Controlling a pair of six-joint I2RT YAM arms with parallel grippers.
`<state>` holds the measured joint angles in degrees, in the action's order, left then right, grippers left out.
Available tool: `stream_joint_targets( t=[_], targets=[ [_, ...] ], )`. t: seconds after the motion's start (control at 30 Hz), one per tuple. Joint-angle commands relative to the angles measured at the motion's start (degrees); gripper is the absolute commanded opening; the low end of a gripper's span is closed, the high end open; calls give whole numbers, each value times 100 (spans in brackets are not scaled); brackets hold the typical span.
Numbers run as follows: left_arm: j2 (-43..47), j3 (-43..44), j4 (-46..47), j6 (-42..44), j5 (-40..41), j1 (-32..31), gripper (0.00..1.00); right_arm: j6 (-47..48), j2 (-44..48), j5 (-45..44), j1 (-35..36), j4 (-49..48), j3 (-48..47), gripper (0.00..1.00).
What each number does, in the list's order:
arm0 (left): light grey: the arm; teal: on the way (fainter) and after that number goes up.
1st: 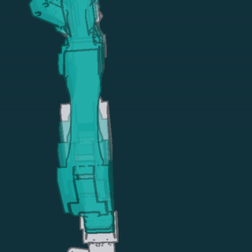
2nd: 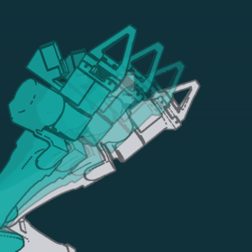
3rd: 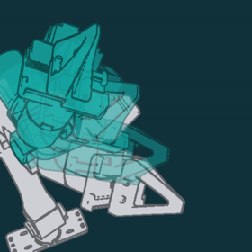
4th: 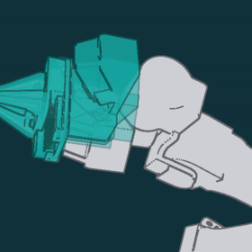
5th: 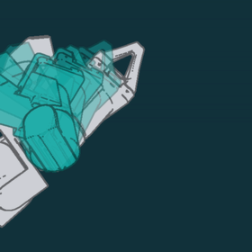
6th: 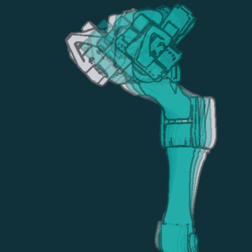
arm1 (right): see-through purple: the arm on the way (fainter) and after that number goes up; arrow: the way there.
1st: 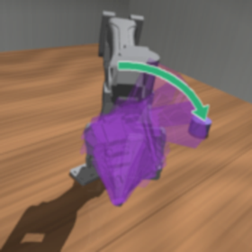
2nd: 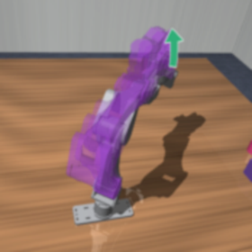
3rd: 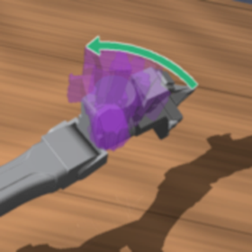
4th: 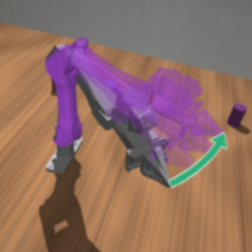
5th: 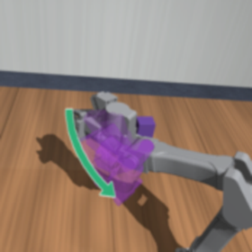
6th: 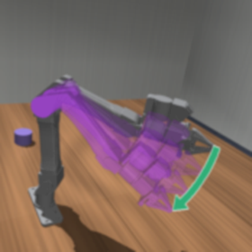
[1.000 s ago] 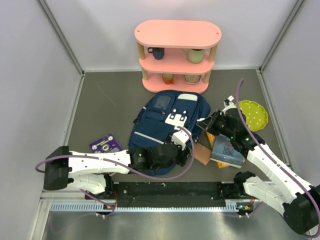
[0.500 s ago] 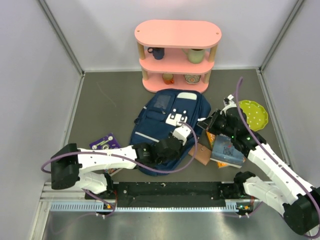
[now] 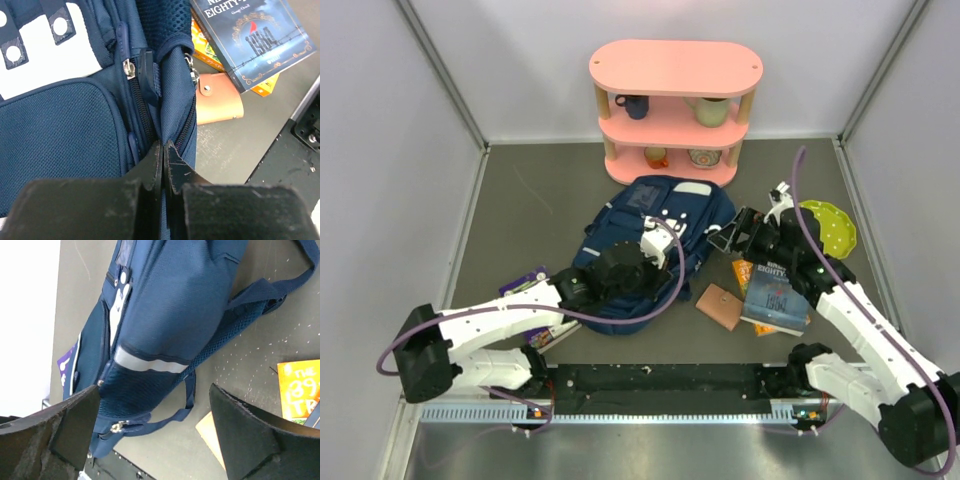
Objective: Pack the student bag
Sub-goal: Unzip the student bag at the center of the board.
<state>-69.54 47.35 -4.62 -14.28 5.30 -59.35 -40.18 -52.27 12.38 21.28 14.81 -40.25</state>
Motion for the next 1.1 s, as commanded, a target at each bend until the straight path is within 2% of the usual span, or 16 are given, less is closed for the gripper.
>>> stream_joint_targets(
  t=[0.0, 0.1, 0.17, 0.23, 0.4, 0.47, 0.5, 0.6, 0.63, 0.67, 0.7, 0.77, 0.8, 0.83, 0.97, 1.07],
  targets=[
    [599, -59, 489, 567, -721, 170, 0, 29, -151, 826, -194, -215, -203, 93],
    [757, -200, 489, 628, -890, 205, 0, -436, -397, 1528, -194, -714, -1, 98],
    [757, -261, 480, 655, -986, 205, 0, -944, -503, 2002, -194, -1659, 349, 99],
    [714, -279, 489, 664, -1144, 205, 0, -1157, -635, 2162, -177, -2059, 474, 99],
    [696, -314, 515, 611, -1400, 213, 0, -1176, -960, 2014, -36, -1911, 298, 99],
    [766, -332, 620, 602, -1575, 240, 0, -1298, -1013, 2005, -10, -2034, 394, 90],
    [810, -332, 647, 593, -1672, 249, 0, -1360, -1039, 2005, -10, -2191, 430, 80],
    [924, -288, 682, 585, -1997, 336, 0, -1588, -1127, 2058, -10, -2577, 588, 64],
    [951, -279, 673, 585, -2059, 354, 0, -1737, -1145, 2119, -10, -2745, 675, 50],
    [960, -271, 638, 585, -2164, 415, 0, -1799, -1154, 2163, 8, -2877, 711, 45],
    [968, -244, 612, 567, -2182, 433, 0, -1852, -1162, 2172, 34, -3026, 729, 32],
    [1003, -235, 551, 515, -1973, 503, 0, -1914, -1163, 2120, 61, -3045, 720, 17],
    [1038, -209, 498, 358, -1797, 530, 0, -1949, -1163, 2093, 69, -3037, 720, 0],
    [1074, -192, 489, 260, -1639, 556, 2, -2089, -1136, 2015, 78, -3071, 746, 0],
    [1354, -112, 50, -118, -689, 609, 67, -2625, -838, 1470, 245, -3318, 940, 0],
    [1776, -130, -91, -425, -268, 531, 73, -2626, -820, 1179, 385, -3021, 712, 0]
  ],
)
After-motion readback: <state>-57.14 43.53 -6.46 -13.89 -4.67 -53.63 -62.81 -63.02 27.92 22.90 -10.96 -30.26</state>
